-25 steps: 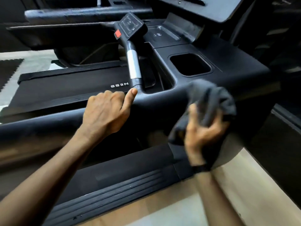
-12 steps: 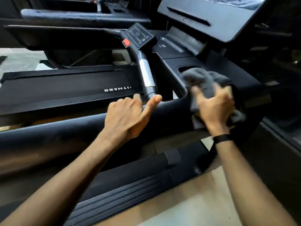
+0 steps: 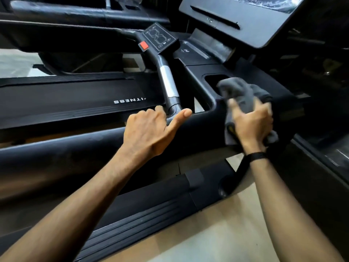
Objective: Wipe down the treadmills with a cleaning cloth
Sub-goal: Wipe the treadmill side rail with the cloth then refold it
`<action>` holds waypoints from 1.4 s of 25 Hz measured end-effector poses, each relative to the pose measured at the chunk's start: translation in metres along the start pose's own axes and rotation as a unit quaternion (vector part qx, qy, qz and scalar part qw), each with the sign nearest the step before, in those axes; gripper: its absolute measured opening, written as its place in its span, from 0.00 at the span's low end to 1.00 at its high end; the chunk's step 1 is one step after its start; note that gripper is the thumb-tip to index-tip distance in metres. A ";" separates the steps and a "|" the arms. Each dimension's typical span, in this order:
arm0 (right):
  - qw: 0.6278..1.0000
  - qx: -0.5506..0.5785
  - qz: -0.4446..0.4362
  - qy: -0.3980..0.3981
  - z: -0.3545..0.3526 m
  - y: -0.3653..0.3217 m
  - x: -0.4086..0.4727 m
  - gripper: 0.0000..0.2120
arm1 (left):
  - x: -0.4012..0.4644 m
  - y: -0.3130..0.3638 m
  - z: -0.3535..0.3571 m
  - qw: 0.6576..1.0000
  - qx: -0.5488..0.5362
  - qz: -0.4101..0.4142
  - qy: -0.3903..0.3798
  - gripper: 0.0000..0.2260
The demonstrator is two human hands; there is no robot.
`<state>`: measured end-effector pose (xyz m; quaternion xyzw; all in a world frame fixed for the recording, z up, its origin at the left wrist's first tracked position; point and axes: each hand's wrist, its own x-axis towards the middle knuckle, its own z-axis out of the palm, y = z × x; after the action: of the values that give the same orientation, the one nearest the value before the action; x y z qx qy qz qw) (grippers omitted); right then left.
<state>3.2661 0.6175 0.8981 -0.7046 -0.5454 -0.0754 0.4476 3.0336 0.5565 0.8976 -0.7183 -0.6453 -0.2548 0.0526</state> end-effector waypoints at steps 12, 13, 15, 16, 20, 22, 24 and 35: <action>0.997 0.001 0.061 0.038 -0.003 0.038 0.019 0.26 | 0.000 -0.001 0.006 0.999 0.041 -0.016 0.007 0.41; 0.995 0.002 0.096 0.037 -0.001 0.041 0.026 0.26 | -0.001 0.000 0.006 0.999 0.030 -0.023 0.015 0.41; 0.996 0.001 0.061 0.061 0.008 0.017 -0.002 0.23 | 0.000 0.005 0.006 0.999 -0.002 -0.021 0.040 0.42; 0.997 0.017 0.007 0.077 0.013 0.004 -0.030 0.21 | 0.003 0.011 0.006 0.999 -0.022 -0.012 0.046 0.42; 0.980 0.054 -0.193 0.004 0.008 0.013 -0.078 0.20 | 0.026 0.054 0.015 0.997 -0.045 0.065 0.024 0.44; 0.992 0.026 -0.124 0.024 0.003 0.052 -0.027 0.21 | 0.041 0.071 0.024 0.996 -0.024 0.085 0.013 0.43; 0.998 -0.004 0.014 0.058 -0.004 0.089 0.043 0.23 | 0.053 0.083 0.037 0.997 0.005 0.071 0.009 0.43; 0.991 0.018 0.081 0.106 -0.002 0.182 0.137 0.22 | 0.105 0.158 0.097 0.992 0.094 0.073 -0.038 0.45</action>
<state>3.4729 0.7117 0.8806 -0.7265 -0.4372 -0.1028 0.5201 3.2175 0.6650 0.8992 -0.7644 -0.6140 -0.1607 0.1138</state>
